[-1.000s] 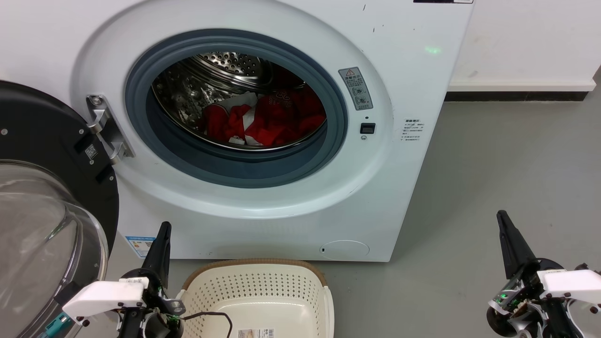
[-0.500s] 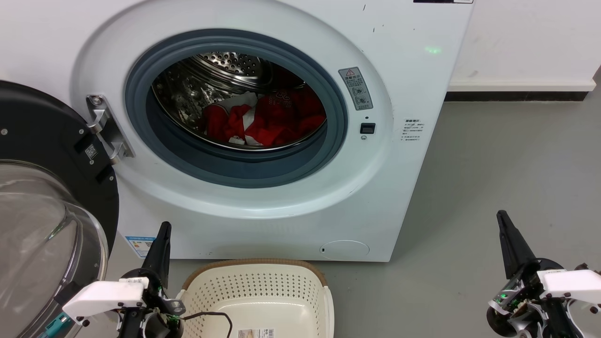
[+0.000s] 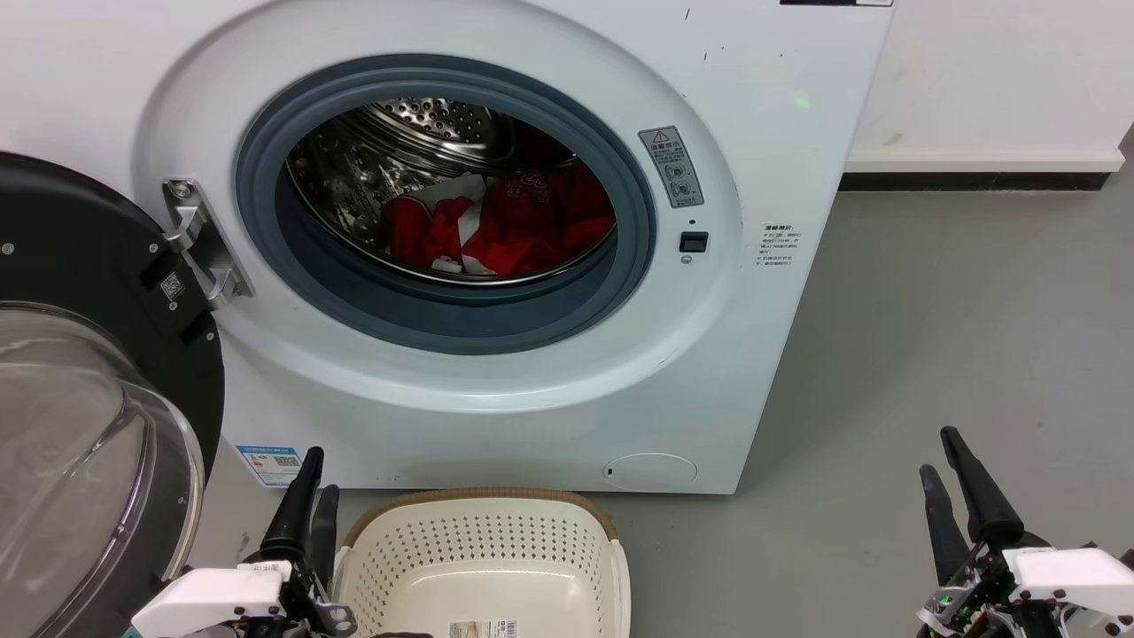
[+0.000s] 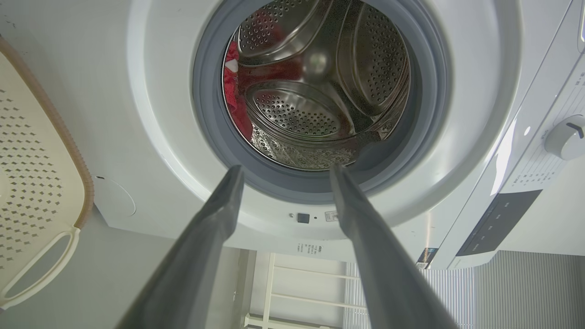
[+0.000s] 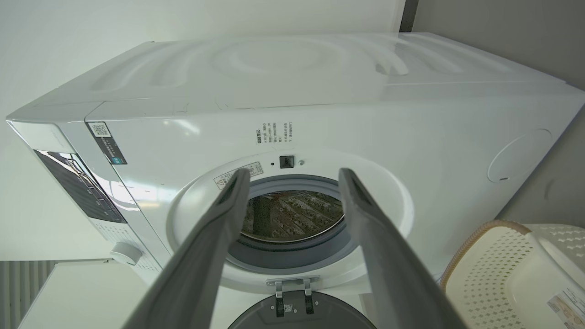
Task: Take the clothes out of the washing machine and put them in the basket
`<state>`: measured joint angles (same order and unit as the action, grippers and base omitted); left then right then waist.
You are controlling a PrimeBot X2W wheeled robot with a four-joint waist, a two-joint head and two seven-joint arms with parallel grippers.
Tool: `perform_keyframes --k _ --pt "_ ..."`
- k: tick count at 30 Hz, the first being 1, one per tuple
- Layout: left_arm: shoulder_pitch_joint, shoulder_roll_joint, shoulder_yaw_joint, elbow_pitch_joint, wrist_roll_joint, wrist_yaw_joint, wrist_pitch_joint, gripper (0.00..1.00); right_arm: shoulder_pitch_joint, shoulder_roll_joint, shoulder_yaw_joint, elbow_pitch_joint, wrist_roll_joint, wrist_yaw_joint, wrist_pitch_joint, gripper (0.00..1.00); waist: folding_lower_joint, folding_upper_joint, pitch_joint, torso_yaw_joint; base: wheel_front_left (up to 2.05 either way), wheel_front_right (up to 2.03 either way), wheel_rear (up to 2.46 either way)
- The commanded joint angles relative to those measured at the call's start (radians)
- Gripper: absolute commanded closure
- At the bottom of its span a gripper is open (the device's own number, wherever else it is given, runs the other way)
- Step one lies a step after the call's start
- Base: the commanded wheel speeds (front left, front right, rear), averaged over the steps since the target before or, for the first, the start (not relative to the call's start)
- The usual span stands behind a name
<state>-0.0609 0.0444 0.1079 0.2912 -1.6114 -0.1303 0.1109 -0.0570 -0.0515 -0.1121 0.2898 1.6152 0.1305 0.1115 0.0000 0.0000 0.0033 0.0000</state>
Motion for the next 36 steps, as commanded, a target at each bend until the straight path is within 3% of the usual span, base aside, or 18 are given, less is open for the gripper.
perform_keyframes --k 1,10,36 --pt "-0.014 0.001 0.0 -0.021 0.007 0.0 -0.008 0.0 -0.014 0.0 0.003 -0.015 -0.006 0.0 -0.008 0.0 0.0 0.0 0.0 0.0 0.0 0.0 0.0" --pt "-0.004 0.002 0.008 -0.068 0.135 0.01 -0.053 0.0 -0.001 0.0 0.006 -0.057 -0.147 0.0 -0.053 0.0 0.0 0.0 0.003 0.0 0.0 0.0 0.0" --pt "0.044 0.004 -0.077 -0.195 0.644 0.139 -0.161 0.0 0.052 0.0 0.079 -0.204 -0.765 0.0 -0.161 0.0 0.0 0.0 0.004 0.002 0.0 0.0 0.0"
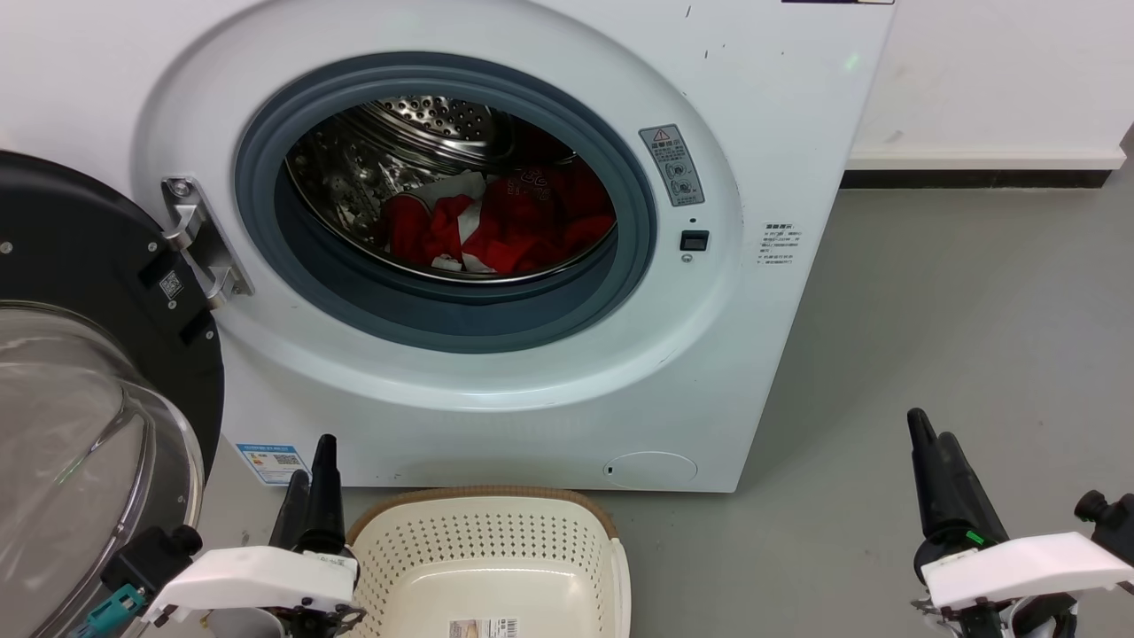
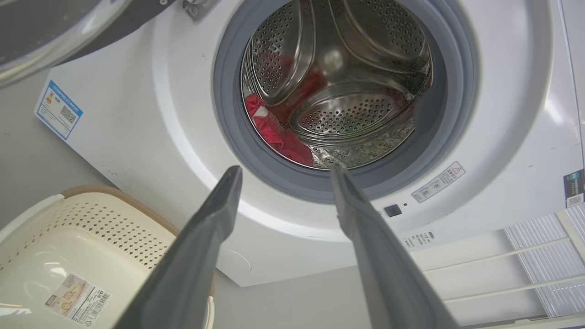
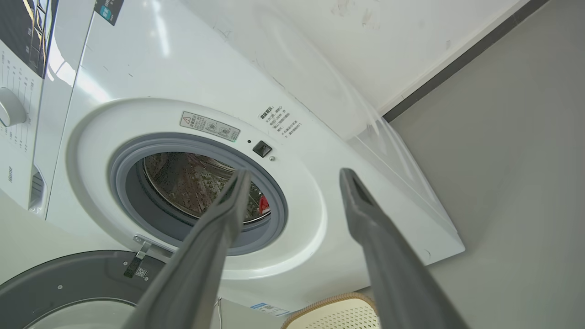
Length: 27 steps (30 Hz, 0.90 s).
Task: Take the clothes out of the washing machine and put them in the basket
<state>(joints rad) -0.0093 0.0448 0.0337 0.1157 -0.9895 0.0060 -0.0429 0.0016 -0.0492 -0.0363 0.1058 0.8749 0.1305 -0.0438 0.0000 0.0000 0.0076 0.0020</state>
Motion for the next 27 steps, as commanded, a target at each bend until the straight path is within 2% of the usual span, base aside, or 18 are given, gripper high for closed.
perform_keyframes --k 1,18,27 --pt "-0.006 0.004 -0.005 -0.021 0.039 0.005 -0.011 0.0 -0.004 -0.002 0.006 -0.021 -0.045 0.0 -0.01 0.0 0.0 0.0 -0.001 0.0 0.0 0.0 0.0" --pt "0.023 0.005 -0.038 -0.048 0.282 0.045 -0.069 0.0 0.028 -0.002 0.026 -0.057 -0.324 0.0 -0.068 0.0 0.0 0.0 -0.002 0.001 0.0 0.0 0.0" --pt "0.038 0.005 -0.046 -0.062 0.381 0.058 -0.096 0.0 0.044 -0.002 0.031 -0.077 -0.432 0.0 -0.094 0.0 0.0 0.0 -0.002 0.001 0.0 0.0 0.0"
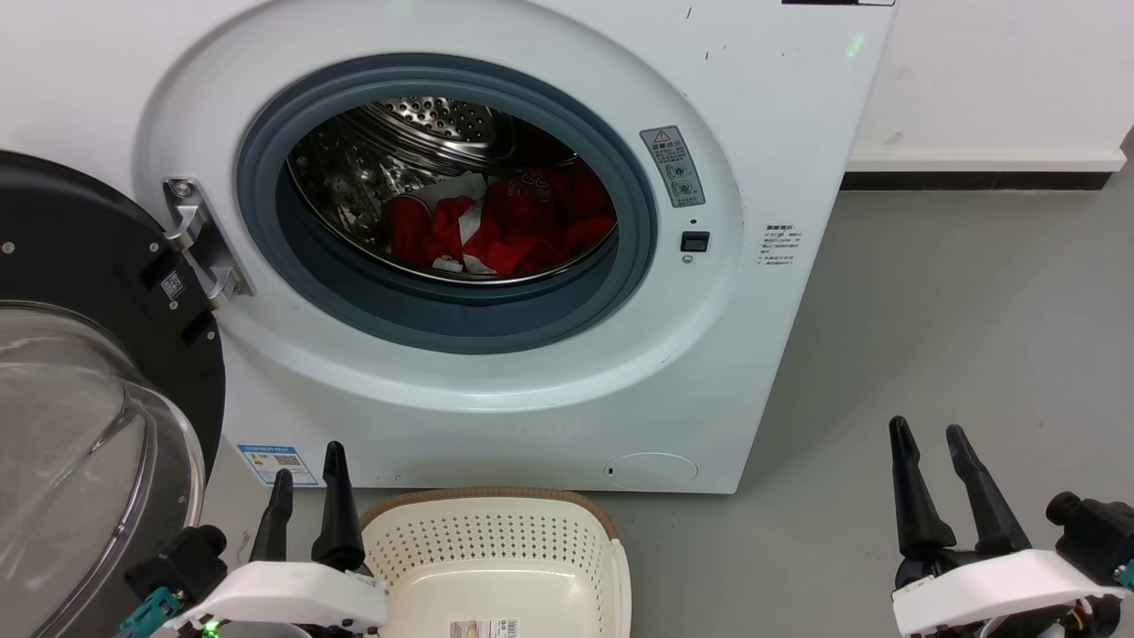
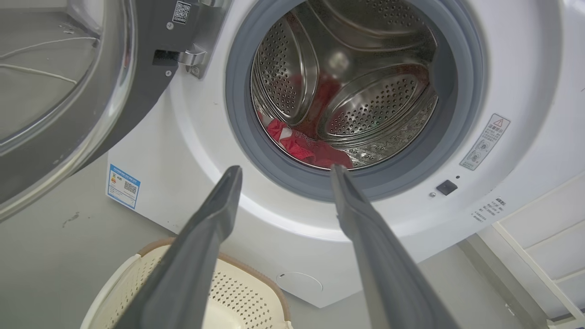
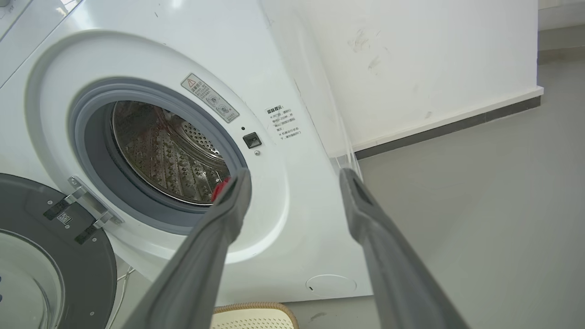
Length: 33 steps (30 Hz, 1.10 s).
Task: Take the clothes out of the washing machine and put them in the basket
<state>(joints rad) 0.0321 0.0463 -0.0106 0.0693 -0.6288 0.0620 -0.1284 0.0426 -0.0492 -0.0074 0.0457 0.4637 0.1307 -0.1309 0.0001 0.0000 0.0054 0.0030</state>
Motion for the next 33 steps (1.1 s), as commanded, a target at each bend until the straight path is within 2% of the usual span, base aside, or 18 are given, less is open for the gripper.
perform_keyframes --k 1,33 --pt "-0.002 0.003 -0.003 -0.018 0.031 0.003 -0.012 0.0 0.004 -0.002 0.002 -0.02 -0.033 0.0 -0.01 0.0 -0.0001 0.0 0.001 0.0 0.0 0.0 0.0" --pt "0.049 0.004 -0.014 -0.05 0.299 0.004 -0.087 0.0 0.045 -0.002 0.006 -0.089 -0.327 0.0 -0.083 0.0 -0.0001 0.0 0.002 -0.002 0.0 0.0 0.0"
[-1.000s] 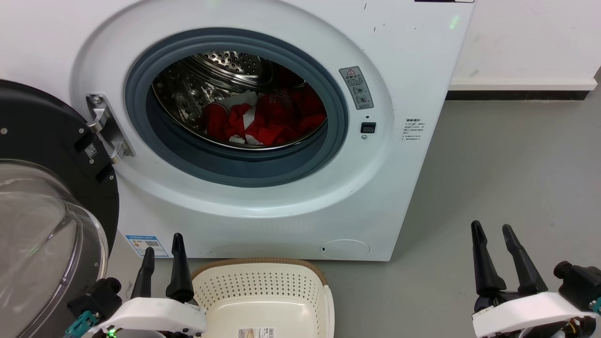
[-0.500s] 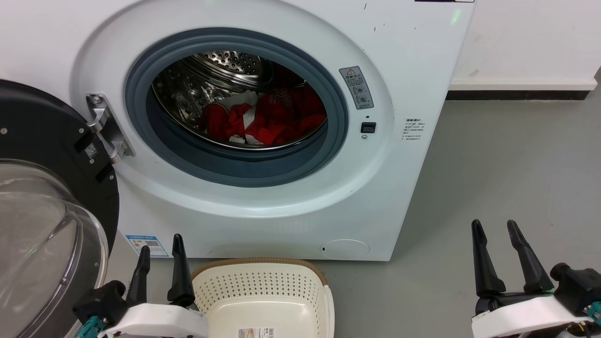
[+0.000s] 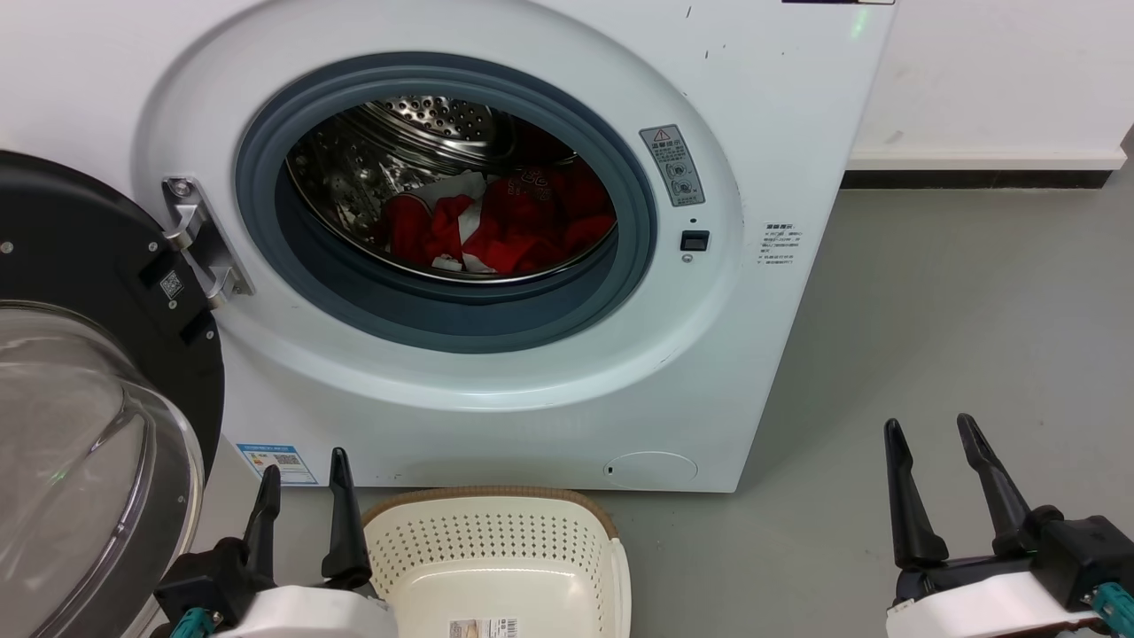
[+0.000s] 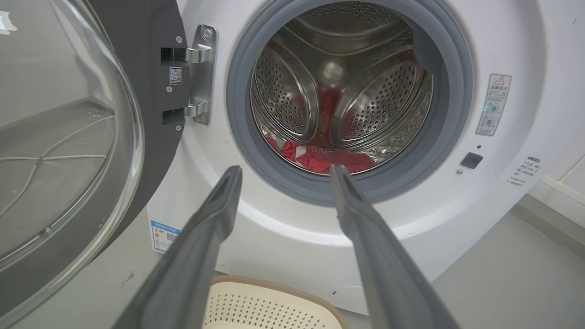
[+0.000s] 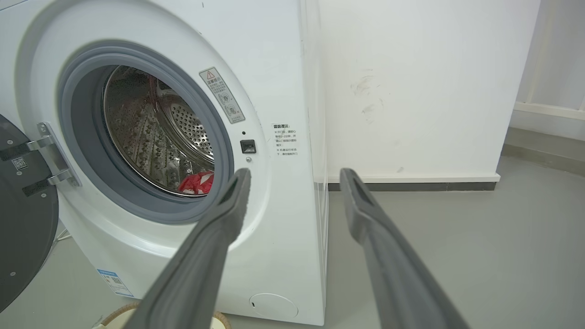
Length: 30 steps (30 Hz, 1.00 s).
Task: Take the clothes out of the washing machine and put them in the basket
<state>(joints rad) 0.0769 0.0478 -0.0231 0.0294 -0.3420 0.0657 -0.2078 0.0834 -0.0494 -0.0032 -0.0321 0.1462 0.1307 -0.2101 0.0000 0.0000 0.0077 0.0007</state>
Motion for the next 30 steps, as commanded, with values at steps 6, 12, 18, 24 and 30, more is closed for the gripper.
perform_keyframes --k 6,12,18,24,30 --pt "0.013 0.003 -0.002 -0.003 0.057 -0.002 -0.019 0.0 0.014 -0.002 0.003 -0.016 -0.058 0.0 -0.017 0.0 0.0 0.0 -0.001 -0.001 0.0 0.0 0.0" --pt "0.02 0.003 -0.006 0.001 0.099 0.003 -0.031 0.0 0.023 -0.002 0.007 -0.018 -0.101 0.0 -0.029 0.0 0.0 0.0 -0.002 -0.002 0.0 0.0 0.0" --pt "0.03 0.003 -0.013 0.005 0.138 0.01 -0.042 0.0 0.033 -0.002 0.009 -0.02 -0.137 0.0 -0.04 0.0 0.0 0.0 -0.002 -0.001 0.0 0.0 0.0" --pt "0.036 0.003 -0.017 0.015 0.175 0.016 -0.054 0.0 0.043 -0.002 0.011 -0.022 -0.18 0.0 -0.05 0.0 0.0 0.0 -0.004 -0.001 0.0 0.0 0.0" --pt "0.039 0.003 -0.015 0.025 0.194 0.021 -0.06 0.0 0.044 -0.001 0.009 -0.017 -0.194 0.0 -0.056 0.0 0.0 0.0 -0.005 -0.002 0.0 0.0 0.0"
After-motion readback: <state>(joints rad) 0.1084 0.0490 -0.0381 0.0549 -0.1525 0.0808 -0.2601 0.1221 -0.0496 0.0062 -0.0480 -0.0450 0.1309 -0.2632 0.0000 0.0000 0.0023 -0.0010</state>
